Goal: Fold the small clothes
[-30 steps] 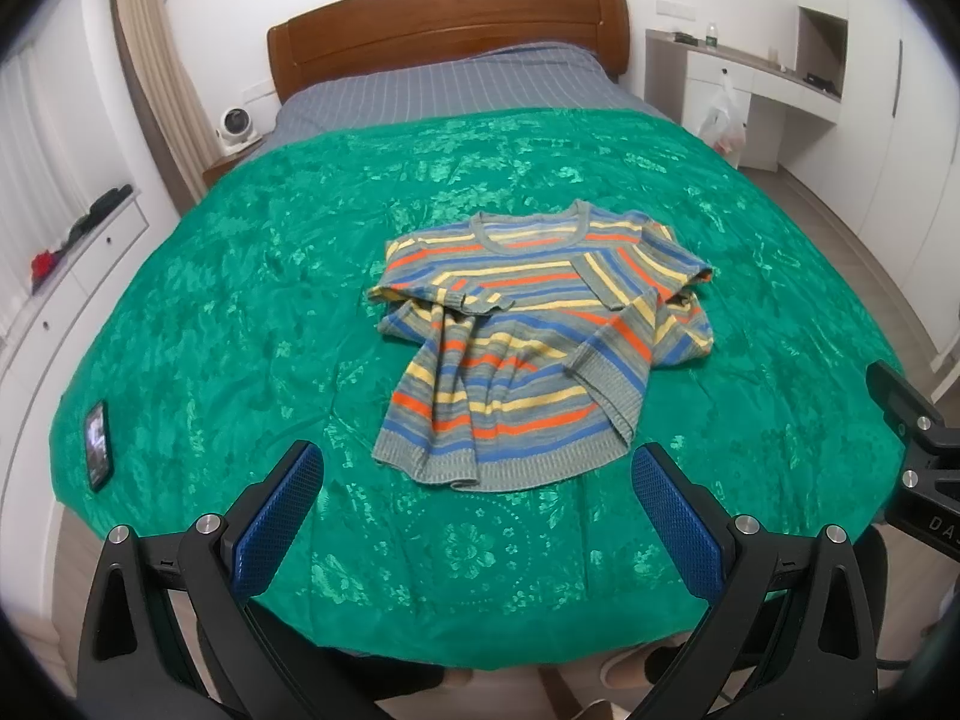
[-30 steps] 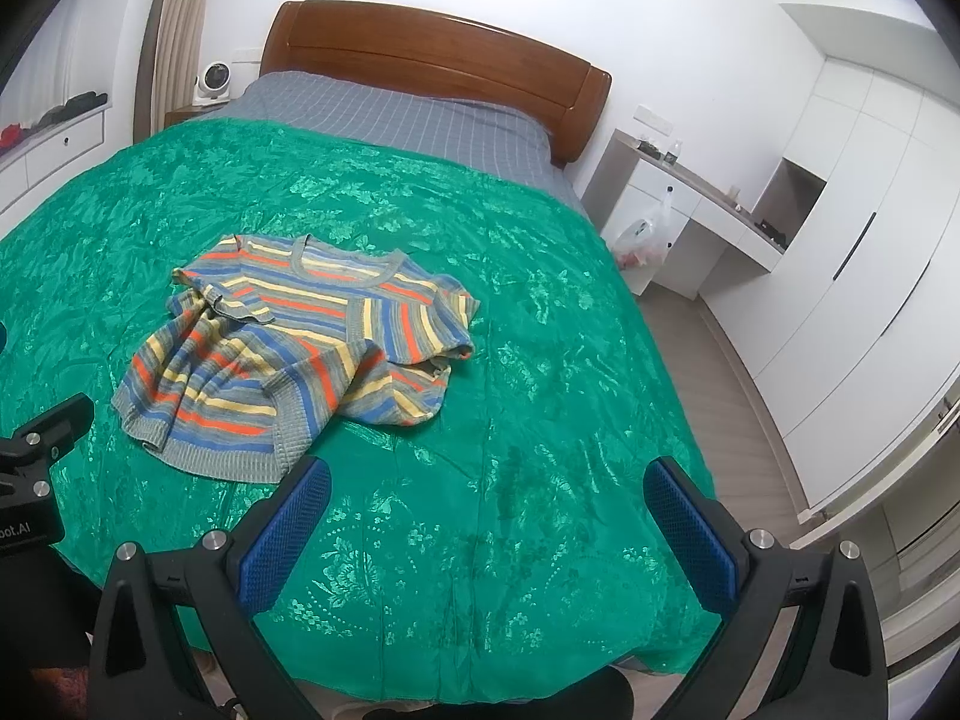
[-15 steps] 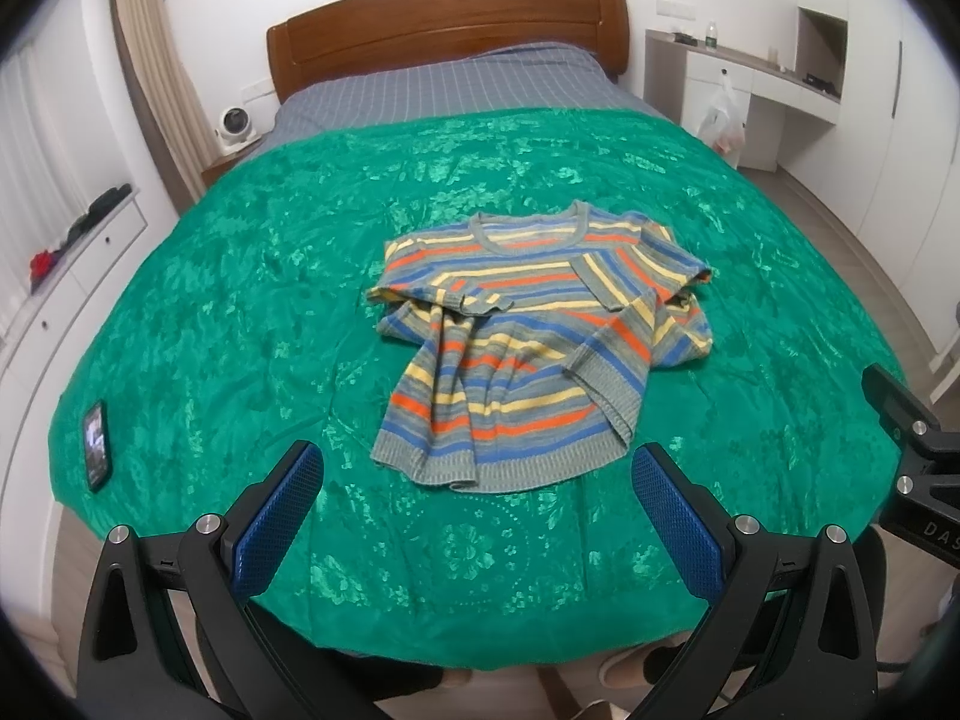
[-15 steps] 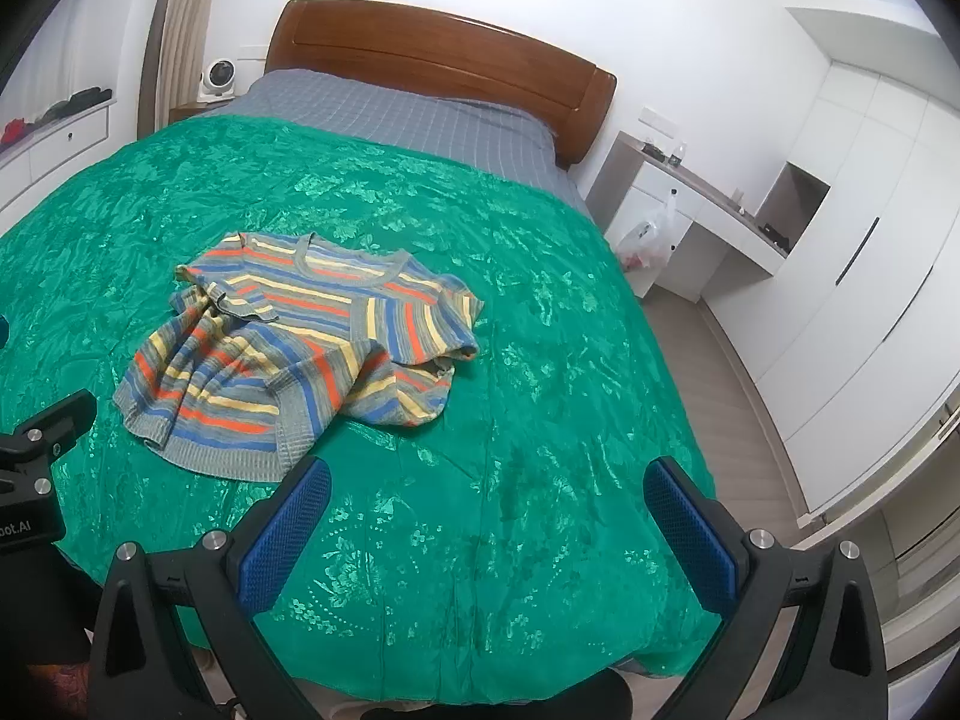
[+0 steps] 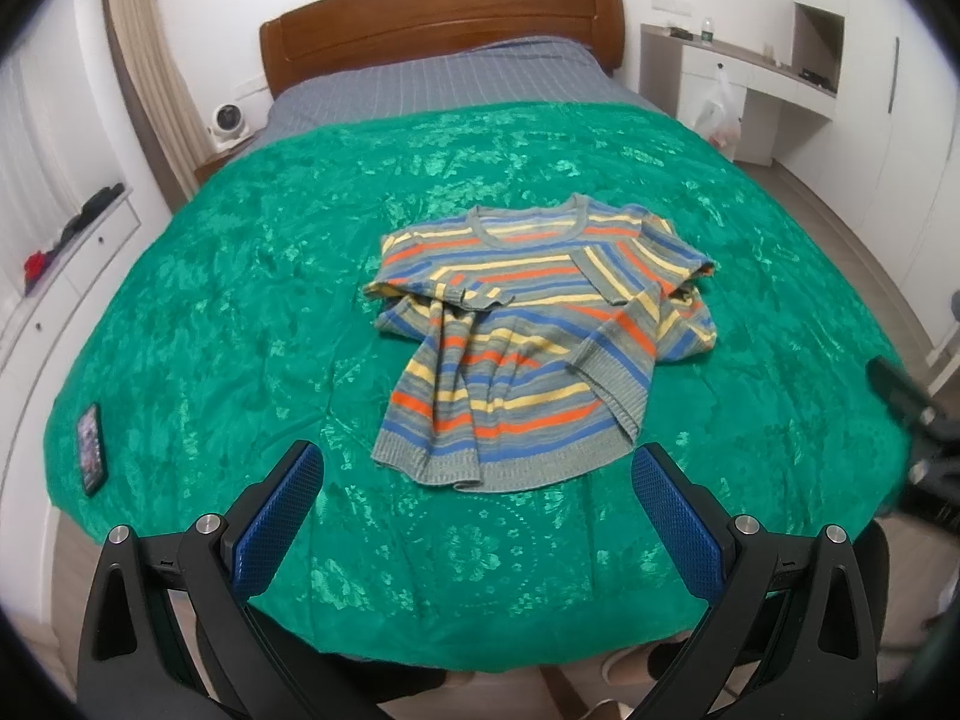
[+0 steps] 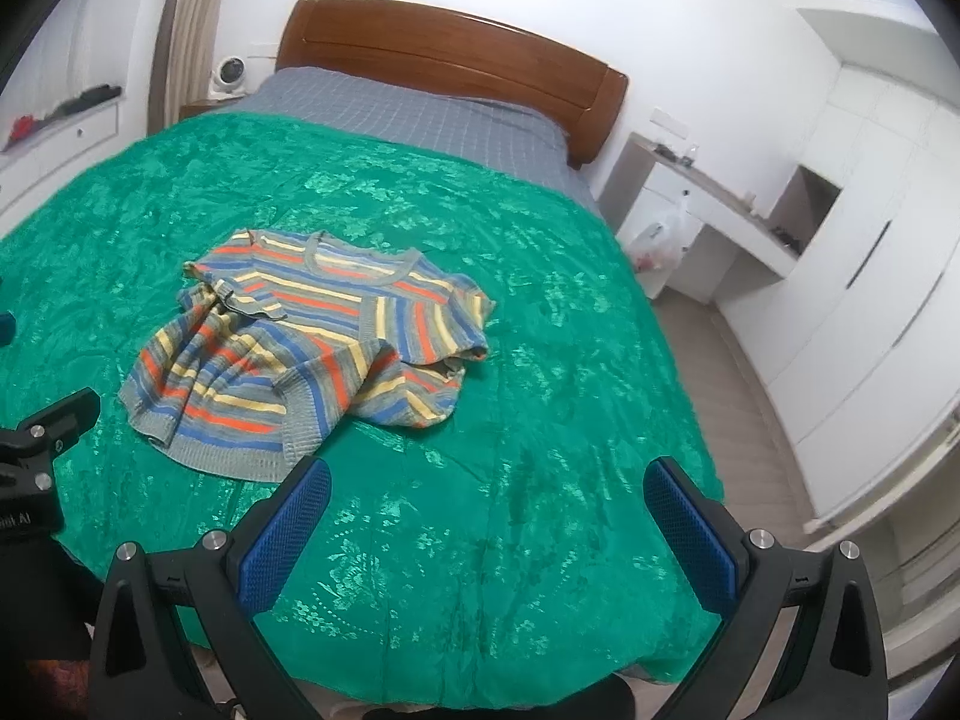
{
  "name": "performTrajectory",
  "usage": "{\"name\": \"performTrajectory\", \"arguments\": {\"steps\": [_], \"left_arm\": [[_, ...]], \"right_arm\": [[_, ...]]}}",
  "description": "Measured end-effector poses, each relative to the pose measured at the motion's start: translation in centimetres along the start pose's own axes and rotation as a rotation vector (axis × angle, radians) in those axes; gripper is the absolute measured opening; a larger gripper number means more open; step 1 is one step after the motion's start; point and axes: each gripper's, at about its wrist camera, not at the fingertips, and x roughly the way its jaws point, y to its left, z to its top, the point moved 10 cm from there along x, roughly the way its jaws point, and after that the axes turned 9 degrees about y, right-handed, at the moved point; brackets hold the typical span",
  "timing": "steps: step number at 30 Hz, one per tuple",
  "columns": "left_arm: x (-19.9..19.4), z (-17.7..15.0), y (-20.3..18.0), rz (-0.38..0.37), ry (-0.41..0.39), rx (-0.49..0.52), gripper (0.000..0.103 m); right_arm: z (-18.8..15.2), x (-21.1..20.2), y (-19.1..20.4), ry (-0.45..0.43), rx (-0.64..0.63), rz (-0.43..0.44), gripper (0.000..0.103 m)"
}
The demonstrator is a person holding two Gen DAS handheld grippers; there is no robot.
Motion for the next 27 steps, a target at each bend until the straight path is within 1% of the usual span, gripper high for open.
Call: {"name": "performTrajectory", "arguments": {"steps": [1, 2, 4, 6, 7, 8, 9, 10, 11, 12, 13, 15, 16, 17, 18, 20, 21, 22, 23, 24, 25, 26, 27], "left_arm": [[0.7, 0.0, 0.9, -0.021, 0.003, -0.016, 0.103], [1.9, -0.2, 2.3, -0.048, 0.014, -0.048, 0.103], [4.8, -1.1, 5.5, -0.084, 0.063, -0.123, 0.103], [7.5, -2.3, 8.2, -0.079, 0.101, -0.181, 0.102], [8.7, -2.8, 9.0, -0.070, 0.118, -0.194, 0.102], [9.6, -3.2, 9.3, -0.073, 0.131, -0.198, 0.102], [10.4, -3.7, 9.4, -0.086, 0.146, -0.199, 0.102], [11.4, -4.1, 9.2, -0.108, 0.166, -0.204, 0.102], [12.3, -4.3, 8.5, -0.145, 0.179, -0.202, 0.102], [13.2, -4.2, 7.7, -0.174, 0.184, -0.189, 0.102], [14.1, -3.9, 7.2, -0.172, 0.181, -0.166, 0.102], [15.5, -2.5, 6.9, -0.127, 0.157, -0.123, 0.102], [16.5, -1.6, 7.1, -0.101, 0.136, -0.103, 0.102], [17.6, -0.6, 7.4, -0.085, 0.125, -0.094, 0.102], [18.4, 0.1, 7.6, -0.090, 0.128, -0.093, 0.102], [20.4, 1.0, 8.1, -0.124, 0.162, -0.110, 0.100], [21.1, 1.1, 8.0, -0.164, 0.184, -0.123, 0.089], [21.3, 1.0, 7.9, -0.196, 0.199, -0.128, 0.056], [21.5, 0.7, 7.4, -0.240, 0.234, -0.130, 0.037], [21.3, 0.3, 6.9, -0.282, 0.259, -0.126, 0.006], [20.4, 0.0, 6.7, -0.303, 0.252, -0.118, 0.005], [19.5, -0.2, 6.6, -0.303, 0.230, -0.110, 0.005], [18.5, -0.3, 6.8, -0.301, 0.211, -0.103, 0.004]], "right_arm": [[0.0, 0.9, -0.8, 0.007, 0.029, 0.045, 0.103], [-0.2, 1.8, -1.8, 0.017, 0.065, 0.071, 0.103], [-0.9, 4.0, -3.8, 0.031, 0.141, 0.102, 0.103], [-1.8, 6.3, -4.8, 0.054, 0.178, 0.125, 0.103], [-2.5, 7.7, -4.6, 0.090, 0.171, 0.131, 0.103], [-3.1, 8.9, -3.8, 0.115, 0.149, 0.144, 0.103], [-3.3, 9.6, -3.1, 0.122, 0.135, 0.168, 0.103], [-3.7, 10.6, -1.6, 0.136, 0.127, 0.229, 0.103], [-4.1, 11.7, -0.1, 0.169, 0.137, 0.294, 0.103], [-4.3, 12.4, 0.9, 0.192, 0.148, 0.338, 0.103], [-4.1, 13.1, 2.7, 0.213, 0.167, 0.424, 0.103], [-2.9, 13.8, 6.0, 0.215, 0.173, 0.568, 0.102], [-1.4, 14.5, 7.9, 0.208, 0.167, 0.616, 0.102], [-0.6, 14.9, 8.5, 0.203, 0.173, 0.618, 0.102], [0.9, 15.9, 9.1, 0.194, 0.201, 0.610, 0.102], [3.3, 17.5, 9.7, 0.196, 0.281, 0.610, 0.102], [4.3, 18.4, 9.9, 0.205, 0.322, 0.606, 0.102], [5.2, 19.7, 10.1, 0.240, 0.363, 0.590, 0.102], [5.5, 21.2, 10.5, 0.310, 0.408, 0.583, 0.102], [5.4, 22.1, 10.5, 0.360, 0.443, 0.597, 0.102], [4.9, 23.3, 10.8, 0.431, 0.492, 0.624, 0.083], [4.4, 24.0, 10.8, 0.468, 0.520, 0.650, 0.028], [3.8, 24.1, 10.8, 0.491, 0.533, 0.689, 0.007]]}}
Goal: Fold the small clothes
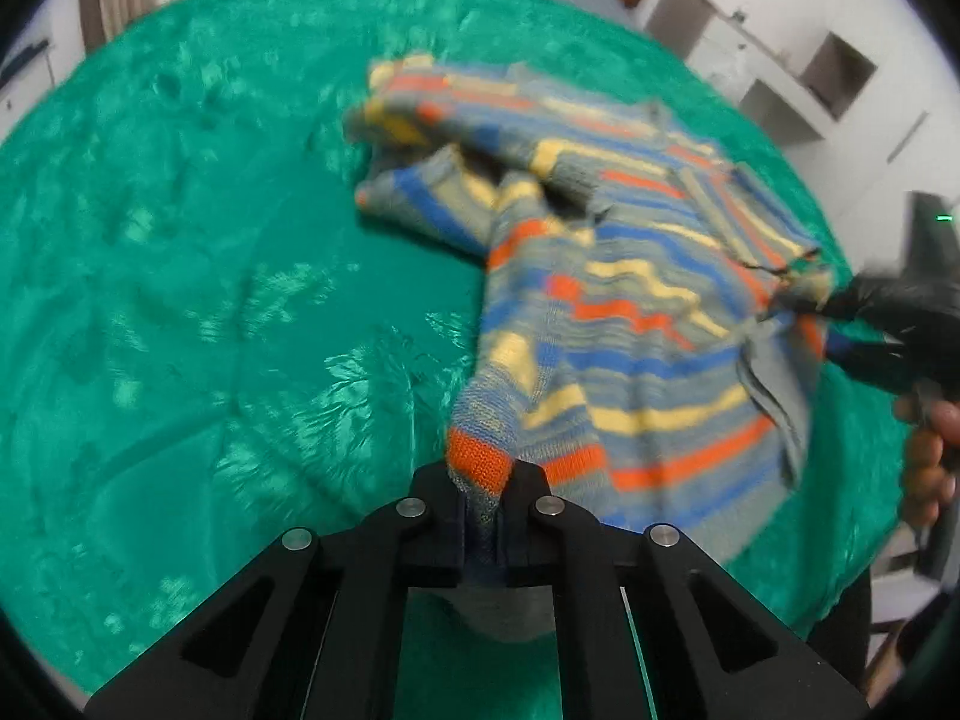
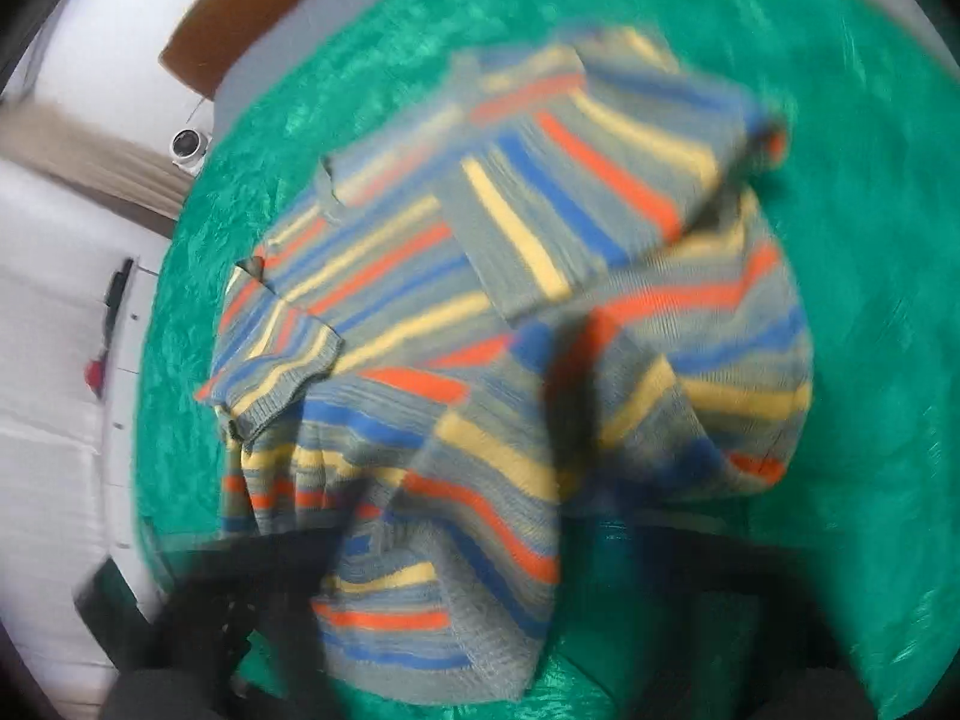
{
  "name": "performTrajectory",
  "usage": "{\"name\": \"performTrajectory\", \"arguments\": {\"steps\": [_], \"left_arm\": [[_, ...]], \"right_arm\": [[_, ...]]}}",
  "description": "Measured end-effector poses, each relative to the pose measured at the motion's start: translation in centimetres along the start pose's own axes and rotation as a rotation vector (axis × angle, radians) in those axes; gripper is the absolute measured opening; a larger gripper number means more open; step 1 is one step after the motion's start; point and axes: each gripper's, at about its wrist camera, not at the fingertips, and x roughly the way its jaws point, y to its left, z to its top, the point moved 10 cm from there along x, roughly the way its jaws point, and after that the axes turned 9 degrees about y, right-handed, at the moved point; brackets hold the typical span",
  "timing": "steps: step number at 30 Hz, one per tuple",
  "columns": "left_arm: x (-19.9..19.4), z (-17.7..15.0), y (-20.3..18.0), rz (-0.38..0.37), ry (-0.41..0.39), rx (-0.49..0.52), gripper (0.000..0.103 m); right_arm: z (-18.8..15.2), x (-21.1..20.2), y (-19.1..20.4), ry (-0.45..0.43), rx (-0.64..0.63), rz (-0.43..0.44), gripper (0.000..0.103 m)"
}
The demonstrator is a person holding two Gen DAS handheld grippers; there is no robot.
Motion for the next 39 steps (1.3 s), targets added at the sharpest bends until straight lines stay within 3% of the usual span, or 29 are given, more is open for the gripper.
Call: {"name": "performTrajectory", "arguments": {"steps": [5, 9, 11, 12, 13, 16, 18, 19, 20, 23, 25, 31, 39], "left_arm": [[-6.0, -4.2, -0.1, -0.127, -0.009, -0.018, 0.004], [-7.2, -9.2, 0.1, -0.192, 0.097, -0.035, 0.004], [-5.7, -10.6, 0.5, -0.133, 0.136, -0.039, 0.004], [-4.9, -11.3, 0.9, -0.093, 0.149, -0.038, 0.004], [-3.7, -12.1, 1.4, -0.048, 0.163, -0.047, 0.004], [-2.7, -12.5, 1.4, 0.023, 0.145, -0.046, 0.009], [-2.6, -12.9, 1.3, 0.043, 0.142, -0.052, 0.012], [-2.6, -12.9, 1.4, 0.045, 0.138, -0.058, 0.015], [-2.5, -13.1, 1.4, 0.049, 0.136, -0.062, 0.018], [-2.6, -13.5, 2.1, 0.071, 0.135, -0.082, 0.034], [-2.7, -13.1, 2.5, 0.084, 0.117, -0.096, 0.044], [-3.4, -12.8, 3.6, 0.093, 0.092, -0.129, 0.046], [-4.2, -12.9, 4.1, 0.106, 0.075, -0.127, 0.048]], "right_arm": [[-5.6, -5.1, -2.8, 0.038, -0.111, 0.121, 0.008], [-11.7, -9.2, -7.2, 0.102, -0.151, 0.121, 0.008], [-13.6, -9.0, -9.9, 0.118, -0.165, 0.024, 0.006], [-14.2, -8.5, -10.9, 0.119, -0.191, -0.054, 0.006], [-15.0, -7.7, -12.4, 0.118, -0.235, -0.187, 0.007], [-15.3, -8.2, -13.7, 0.045, -0.283, -0.357, 0.012], [-15.0, -10.2, -13.0, -0.039, -0.309, -0.447, 0.034], [-14.9, -11.9, -12.2, -0.099, -0.317, -0.477, 0.053], [-14.9, -13.2, -11.3, -0.149, -0.328, -0.494, 0.066], [-14.9, -18.0, -7.9, -0.289, -0.387, -0.567, 0.067], [-15.0, -20.0, -6.3, -0.328, -0.406, -0.580, 0.072], [-13.9, -23.2, -3.0, -0.395, -0.481, -0.648, 0.076], [-13.7, -23.9, -2.0, -0.440, -0.542, -0.769, 0.076]]}}
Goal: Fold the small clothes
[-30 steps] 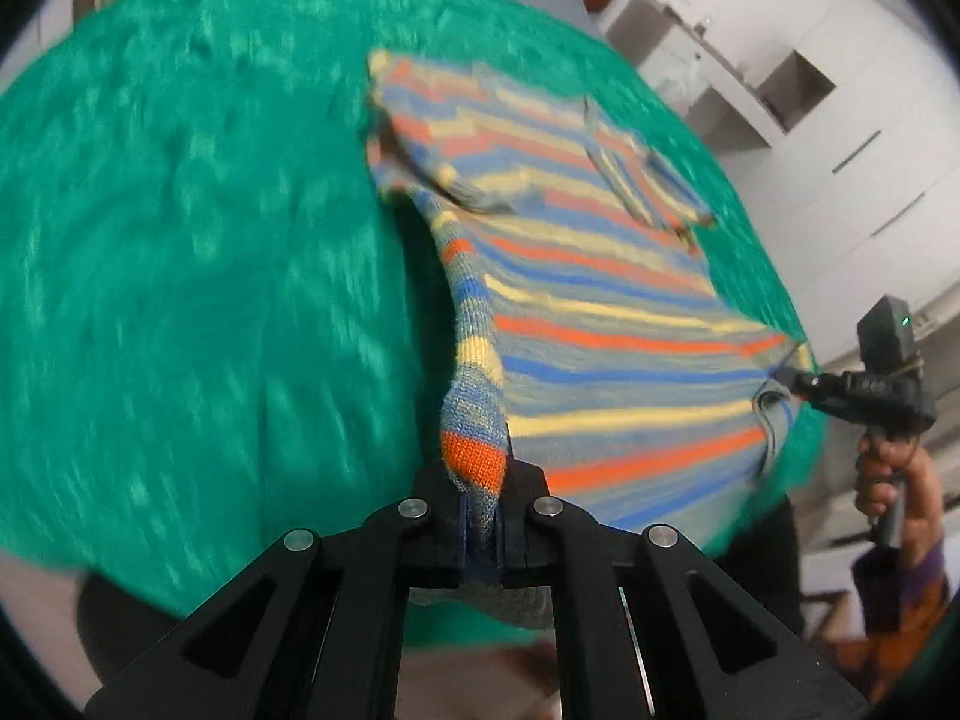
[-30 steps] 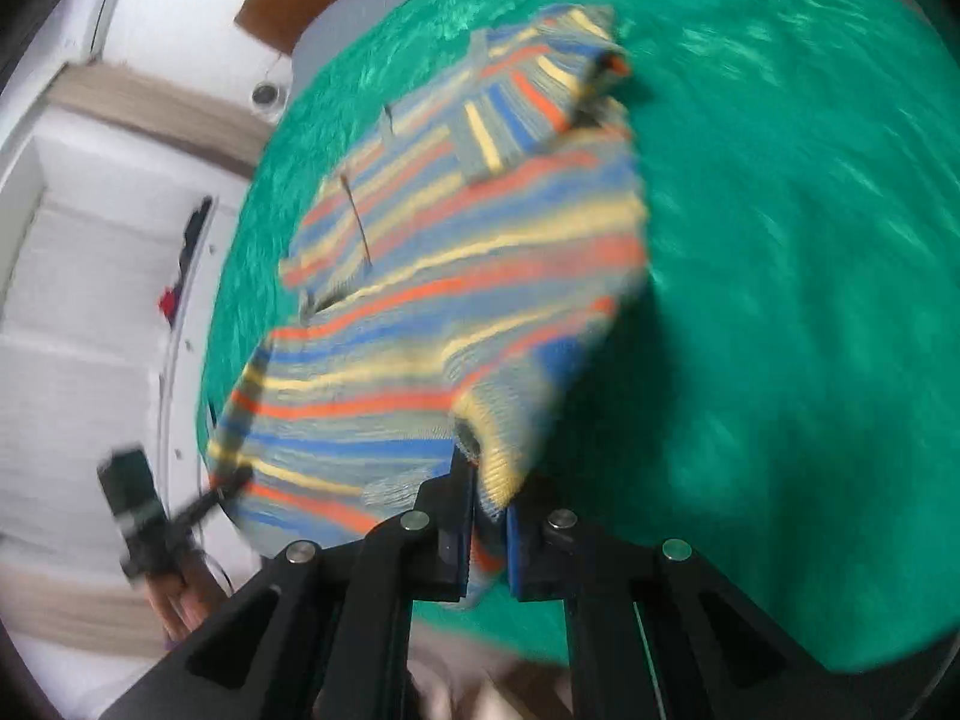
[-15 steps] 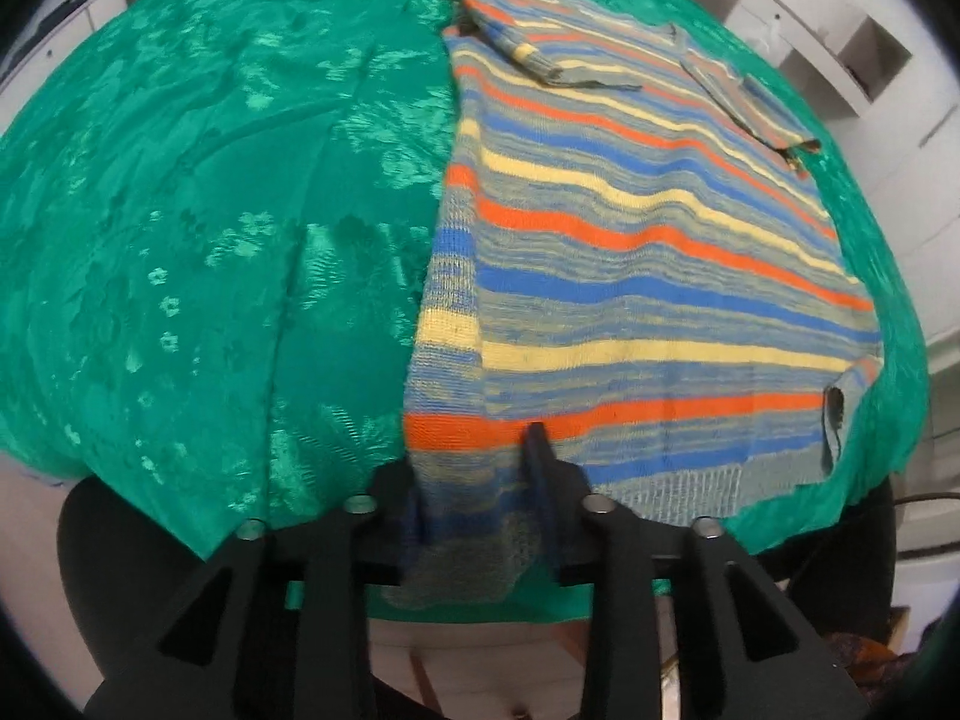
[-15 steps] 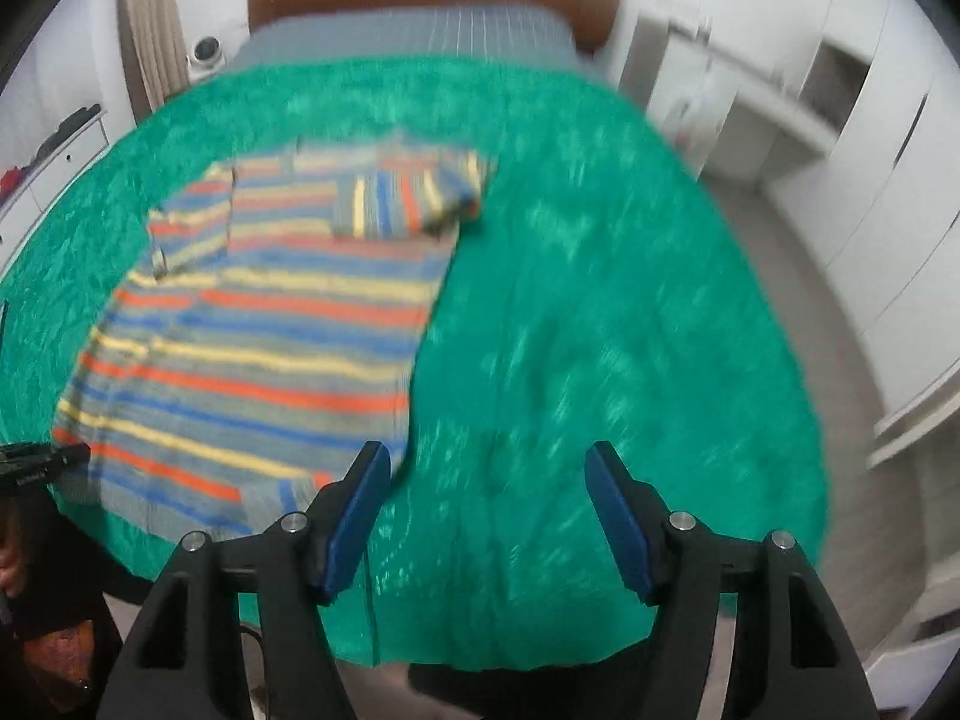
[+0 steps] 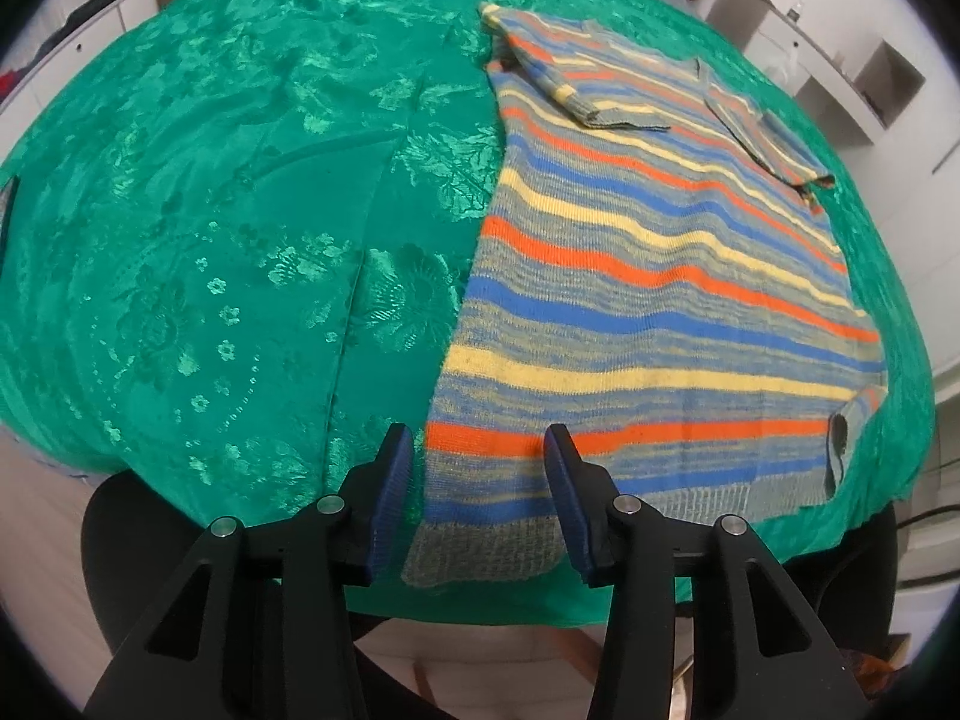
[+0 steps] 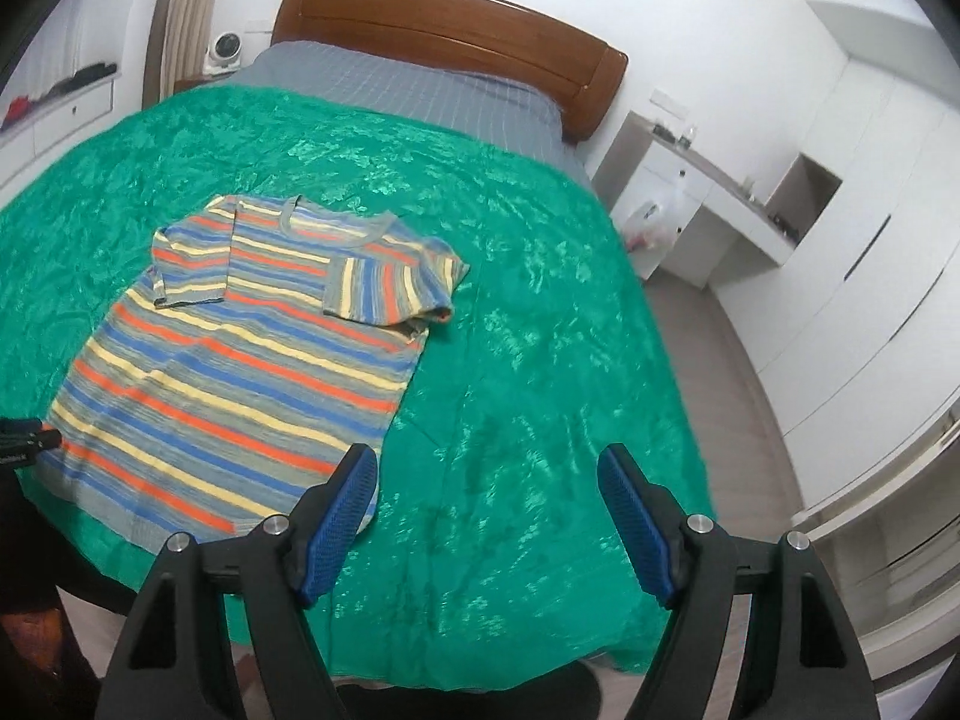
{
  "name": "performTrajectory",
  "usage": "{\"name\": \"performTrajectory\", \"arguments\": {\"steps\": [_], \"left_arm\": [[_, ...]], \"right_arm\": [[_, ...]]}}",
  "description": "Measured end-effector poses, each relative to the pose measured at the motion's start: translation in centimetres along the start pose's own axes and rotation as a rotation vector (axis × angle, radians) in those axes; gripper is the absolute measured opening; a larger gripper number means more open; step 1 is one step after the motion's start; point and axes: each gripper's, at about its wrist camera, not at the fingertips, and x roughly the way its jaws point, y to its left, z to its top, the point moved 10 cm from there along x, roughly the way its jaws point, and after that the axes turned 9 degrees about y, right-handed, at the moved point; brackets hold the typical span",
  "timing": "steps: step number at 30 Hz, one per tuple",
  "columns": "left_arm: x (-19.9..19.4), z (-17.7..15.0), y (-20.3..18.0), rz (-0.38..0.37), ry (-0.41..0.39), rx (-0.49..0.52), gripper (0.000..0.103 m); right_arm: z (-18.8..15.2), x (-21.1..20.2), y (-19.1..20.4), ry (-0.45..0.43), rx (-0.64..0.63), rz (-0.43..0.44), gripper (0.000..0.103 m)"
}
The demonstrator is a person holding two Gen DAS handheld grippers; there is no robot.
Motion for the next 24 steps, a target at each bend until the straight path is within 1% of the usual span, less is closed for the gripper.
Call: {"name": "performTrajectory", "arguments": {"steps": [4, 13, 17, 18, 19, 20, 21, 22, 23, 24], "left_arm": [[-0.2, 0.2, -0.3, -0.001, -0.007, -0.004, 0.049], [-0.7, 0.2, -0.4, 0.005, -0.024, 0.000, 0.049], [-0.6, 0.2, -0.3, 0.009, -0.025, 0.001, 0.049], [-0.5, 0.2, -0.2, 0.012, -0.024, 0.002, 0.051], [-0.3, 0.1, -0.2, 0.015, -0.024, 0.001, 0.056], [-0.2, 0.1, -0.1, 0.016, -0.024, 0.000, 0.059], [0.1, 0.1, 0.1, 0.016, -0.024, -0.004, 0.063], [0.4, 0.1, 0.2, 0.017, -0.022, -0.007, 0.064], [0.7, 0.0, 0.2, 0.017, -0.018, -0.008, 0.064], [1.1, -0.1, 0.2, 0.019, -0.014, -0.006, 0.064]], "right_arm": [[1.0, -0.8, 0.5, -0.024, -0.067, -0.067, 0.076], [2.8, -2.4, 0.9, -0.073, -0.101, -0.101, 0.076], [3.1, -2.6, 0.9, -0.082, -0.100, -0.105, 0.076], [3.2, -2.6, 0.9, -0.084, -0.098, -0.096, 0.076], [3.2, -2.3, 0.9, -0.083, -0.084, -0.060, 0.080], [3.2, -1.5, 0.9, -0.076, -0.047, 0.020, 0.085], [3.1, -0.6, 0.8, -0.066, -0.012, 0.087, 0.086], [2.9, 1.3, 0.6, -0.032, 0.046, 0.170, 0.086], [2.5, 4.0, 0.5, 0.028, 0.116, 0.234, 0.086], [2.1, 5.6, 0.7, 0.065, 0.162, 0.281, 0.086]]}}
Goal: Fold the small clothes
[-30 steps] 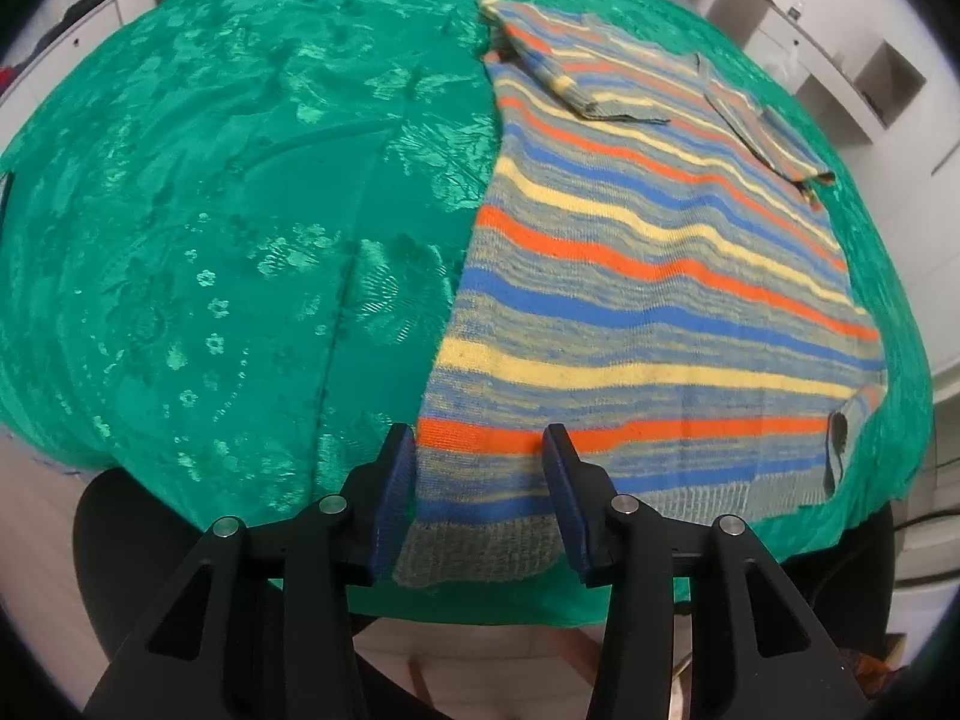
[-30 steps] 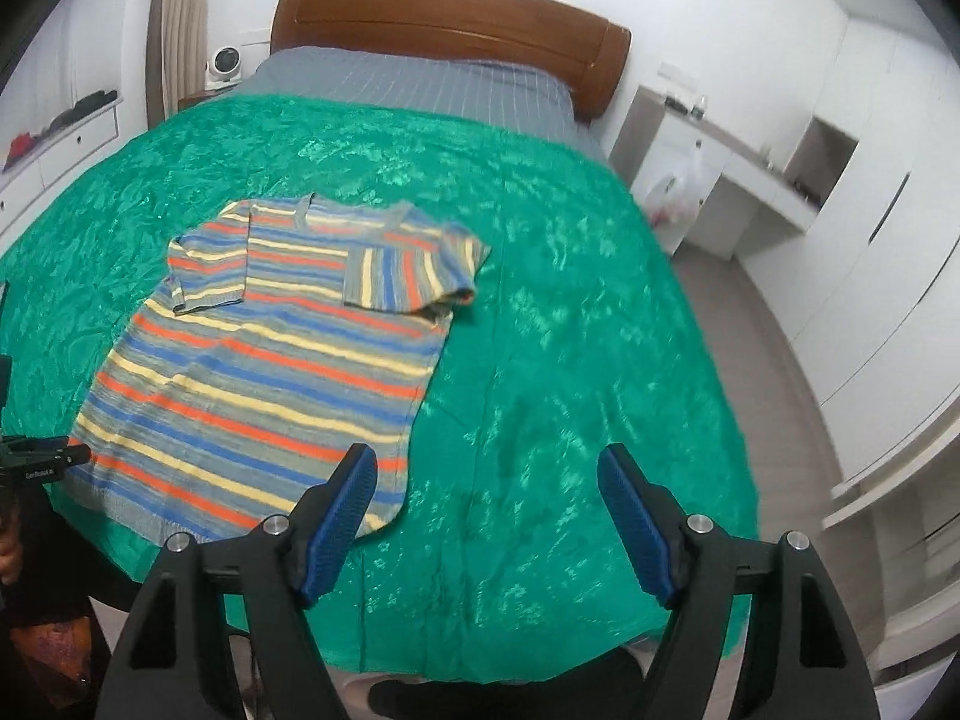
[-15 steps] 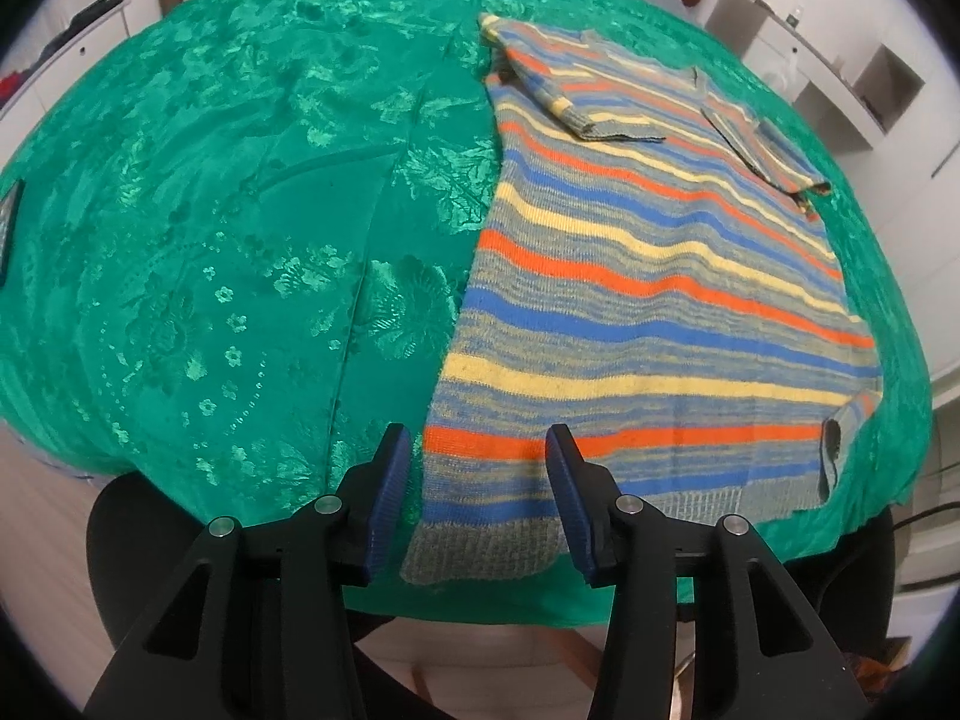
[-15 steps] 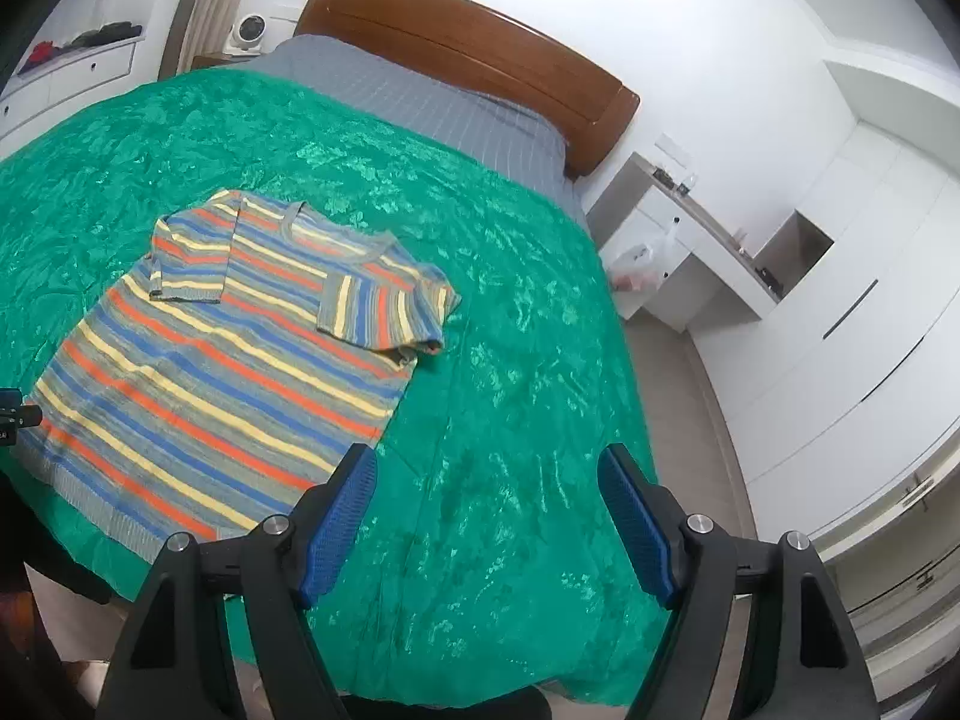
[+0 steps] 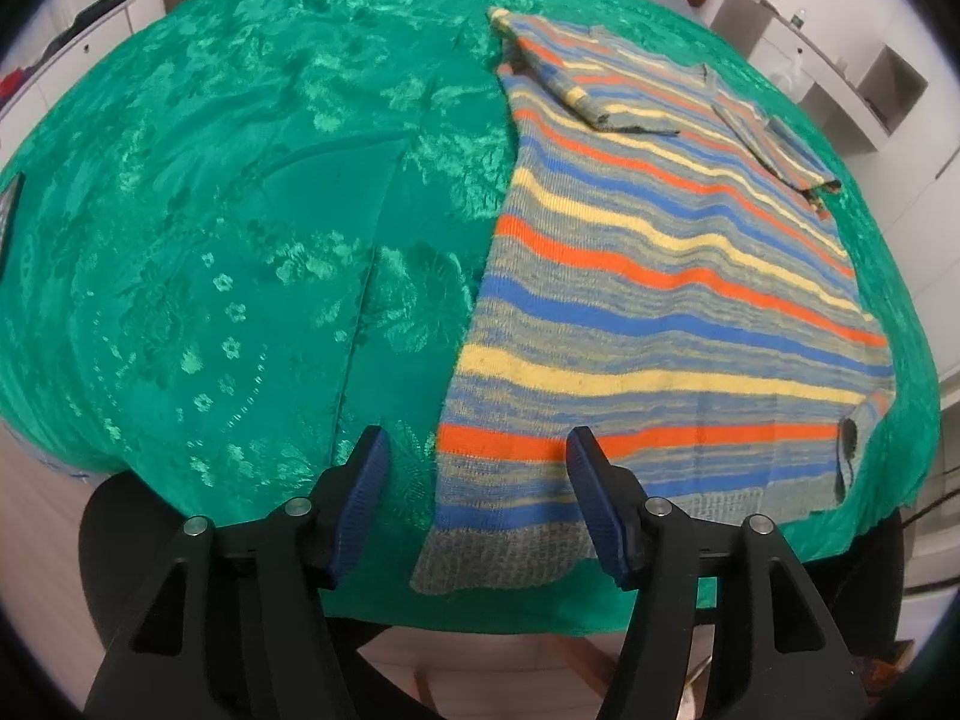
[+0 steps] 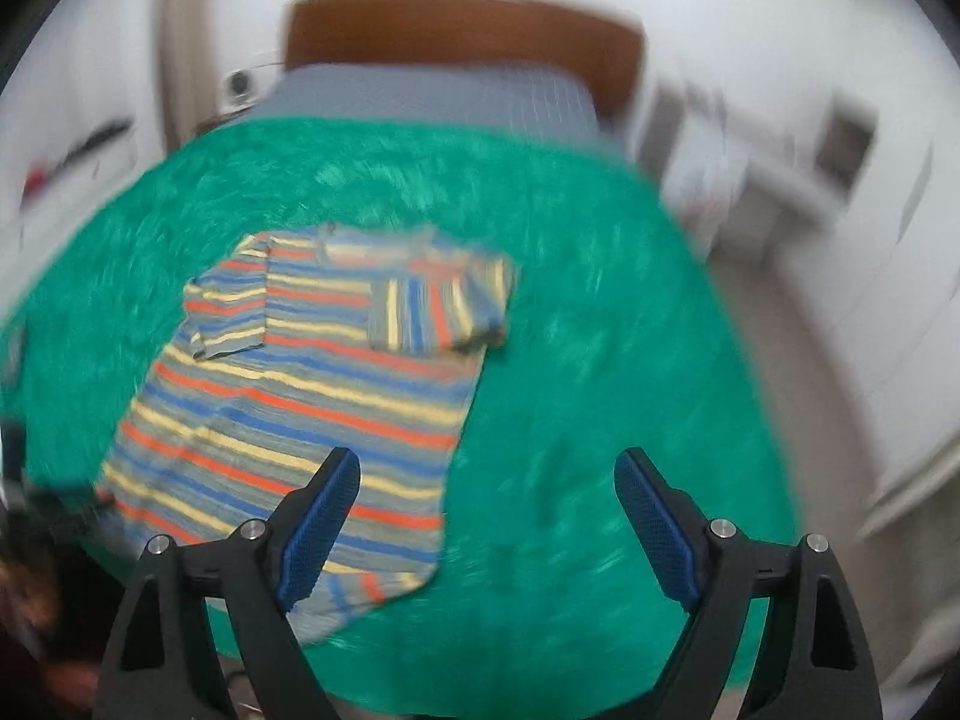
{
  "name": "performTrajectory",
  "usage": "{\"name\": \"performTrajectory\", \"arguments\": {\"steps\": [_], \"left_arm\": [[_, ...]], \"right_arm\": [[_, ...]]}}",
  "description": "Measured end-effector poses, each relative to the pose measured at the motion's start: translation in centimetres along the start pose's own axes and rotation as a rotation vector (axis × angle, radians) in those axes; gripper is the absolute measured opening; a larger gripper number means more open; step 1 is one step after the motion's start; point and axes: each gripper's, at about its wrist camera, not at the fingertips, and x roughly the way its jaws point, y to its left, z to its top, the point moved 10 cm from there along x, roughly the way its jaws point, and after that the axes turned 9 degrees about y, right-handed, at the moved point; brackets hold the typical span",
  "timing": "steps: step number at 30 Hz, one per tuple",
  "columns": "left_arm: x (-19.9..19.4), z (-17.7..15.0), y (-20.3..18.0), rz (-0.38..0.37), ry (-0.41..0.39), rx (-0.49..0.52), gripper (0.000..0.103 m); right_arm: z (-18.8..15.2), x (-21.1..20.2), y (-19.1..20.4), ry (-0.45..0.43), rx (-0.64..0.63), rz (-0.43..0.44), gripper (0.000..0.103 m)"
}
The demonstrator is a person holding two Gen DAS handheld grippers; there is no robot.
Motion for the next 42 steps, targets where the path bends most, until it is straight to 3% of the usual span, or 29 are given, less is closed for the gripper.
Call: {"name": "performTrajectory", "arguments": {"steps": [2, 6, 8, 10, 12, 14, 16, 19, 21, 23, 24, 25, 26, 28, 33, 38, 42], "left_arm": [[0.4, -0.2, -0.2, 0.015, 0.004, 0.011, 0.064], [0.5, -0.3, -0.7, 0.061, -0.010, 0.051, 0.064], [0.2, -0.3, -0.3, 0.091, -0.021, 0.059, 0.064], [-0.3, -0.6, 0.8, 0.119, -0.030, 0.051, 0.066], [-0.8, -0.8, 2.1, 0.126, -0.040, 0.029, 0.069], [-1.0, -0.9, 2.7, 0.107, -0.047, 0.007, 0.075], [-0.2, -0.6, 2.6, 0.076, -0.032, 0.000, 0.079], [1.7, 0.0, 1.4, 0.079, 0.005, 0.035, 0.079], [2.2, 0.1, 0.7, 0.110, 0.009, 0.069, 0.079], [2.4, -0.2, -0.3, 0.106, 0.013, 0.113, 0.060], [2.6, -0.5, -0.8, 0.079, 0.027, 0.124, 0.033], [2.7, -1.0, -1.2, 0.043, 0.049, 0.129, 0.005], [2.6, -1.1, -1.5, 0.029, 0.052, 0.129, 0.005], [1.9, -1.0, -1.6, 0.035, 0.033, 0.123, 0.004], [-0.2, -1.6, -1.1, 0.033, 0.017, 0.116, 0.003], [2.8, -2.7, -0.6, 0.091, 0.059, 0.119, 0.003], [3.3, -2.4, -0.6, 0.124, 0.059, 0.139, 0.003]], "right_arm": [[-0.6, 3.8, 1.3, 0.074, 0.083, 0.135, 0.085], [-2.3, 9.1, 7.3, 0.155, 0.002, 0.198, 0.084], [-5.0, 12.3, 8.3, 0.261, -0.049, 0.171, 0.079], [-8.2, 14.3, 6.6, 0.352, -0.051, 0.116, 0.074], [-11.9, 14.5, 2.7, 0.400, -0.016, 0.028, 0.074], [-14.1, 12.9, -0.2, 0.396, 0.049, 0.017, 0.074], [-14.7, 11.0, -0.9, 0.351, 0.106, 0.091, 0.074], [-14.2, 10.0, 0.9, 0.302, 0.173, 0.298, 0.076], [-14.8, 11.9, 2.2, 0.343, 0.205, 0.378, 0.077], [-16.4, 14.0, 2.5, 0.415, 0.209, 0.372, 0.075], [-17.1, 14.3, 2.9, 0.428, 0.212, 0.393, 0.070], [-17.3, 13.9, 3.3, 0.418, 0.201, 0.426, 0.051], [-17.3, 13.2, 3.8, 0.409, 0.181, 0.462, 0.005], [-16.7, 12.4, 4.1, 0.394, 0.151, 0.484, 0.006], [-15.1, 8.9, 2.6, 0.334, 0.015, 0.320, 0.006], [-18.2, 14.1, 1.0, 0.430, 0.051, 0.291, 0.006], [-18.4, 15.4, 1.2, 0.419, 0.073, 0.272, 0.006]]}}
